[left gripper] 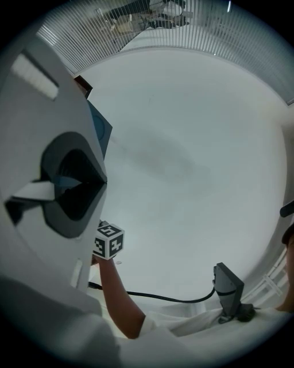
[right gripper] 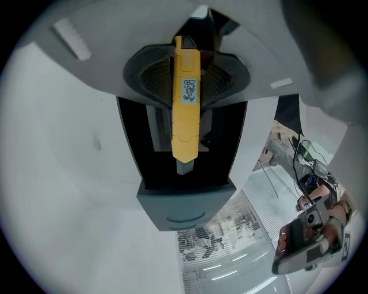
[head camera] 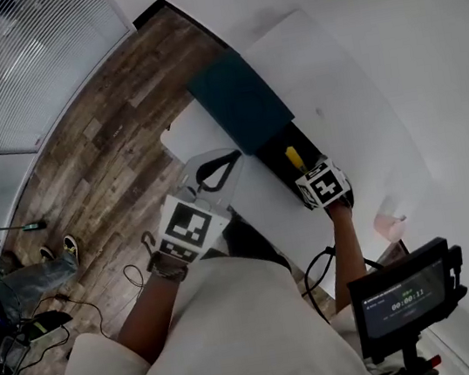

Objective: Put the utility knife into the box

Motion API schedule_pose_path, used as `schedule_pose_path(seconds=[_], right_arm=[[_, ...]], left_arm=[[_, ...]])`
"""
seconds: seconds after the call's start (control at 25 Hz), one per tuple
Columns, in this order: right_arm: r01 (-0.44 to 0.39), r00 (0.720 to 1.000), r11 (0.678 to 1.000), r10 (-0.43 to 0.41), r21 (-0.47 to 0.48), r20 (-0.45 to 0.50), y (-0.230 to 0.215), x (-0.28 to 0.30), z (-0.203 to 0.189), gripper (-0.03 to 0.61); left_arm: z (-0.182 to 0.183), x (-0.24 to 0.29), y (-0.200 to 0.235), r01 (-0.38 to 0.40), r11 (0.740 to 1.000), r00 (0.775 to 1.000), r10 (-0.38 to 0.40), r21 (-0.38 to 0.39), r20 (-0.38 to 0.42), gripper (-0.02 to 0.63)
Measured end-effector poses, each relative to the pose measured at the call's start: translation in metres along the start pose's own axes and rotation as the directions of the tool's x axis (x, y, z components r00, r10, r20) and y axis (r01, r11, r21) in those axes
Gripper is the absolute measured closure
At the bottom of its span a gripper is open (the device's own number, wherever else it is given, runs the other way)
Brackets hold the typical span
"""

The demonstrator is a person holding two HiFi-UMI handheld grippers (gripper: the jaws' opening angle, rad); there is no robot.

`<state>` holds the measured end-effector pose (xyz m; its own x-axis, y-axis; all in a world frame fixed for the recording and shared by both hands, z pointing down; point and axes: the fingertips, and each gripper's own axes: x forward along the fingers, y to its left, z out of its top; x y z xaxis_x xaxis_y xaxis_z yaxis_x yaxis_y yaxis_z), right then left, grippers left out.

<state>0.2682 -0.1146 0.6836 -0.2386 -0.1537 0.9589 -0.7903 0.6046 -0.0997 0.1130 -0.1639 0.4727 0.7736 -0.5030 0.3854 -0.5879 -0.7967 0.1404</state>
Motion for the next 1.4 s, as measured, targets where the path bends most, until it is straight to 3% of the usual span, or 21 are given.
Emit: schedule_pose_path(seconds=[1.4], right_arm=[[0.016, 1.0, 1.0, -0.016, -0.009, -0.002, -0.0026, 0.0008, -0.0009, 0.448]], left_arm=[[-0.0041, -0.0032, 0.0018, -0.025, 1.0, 1.0, 0.026, 0.003, -0.014, 0.615]])
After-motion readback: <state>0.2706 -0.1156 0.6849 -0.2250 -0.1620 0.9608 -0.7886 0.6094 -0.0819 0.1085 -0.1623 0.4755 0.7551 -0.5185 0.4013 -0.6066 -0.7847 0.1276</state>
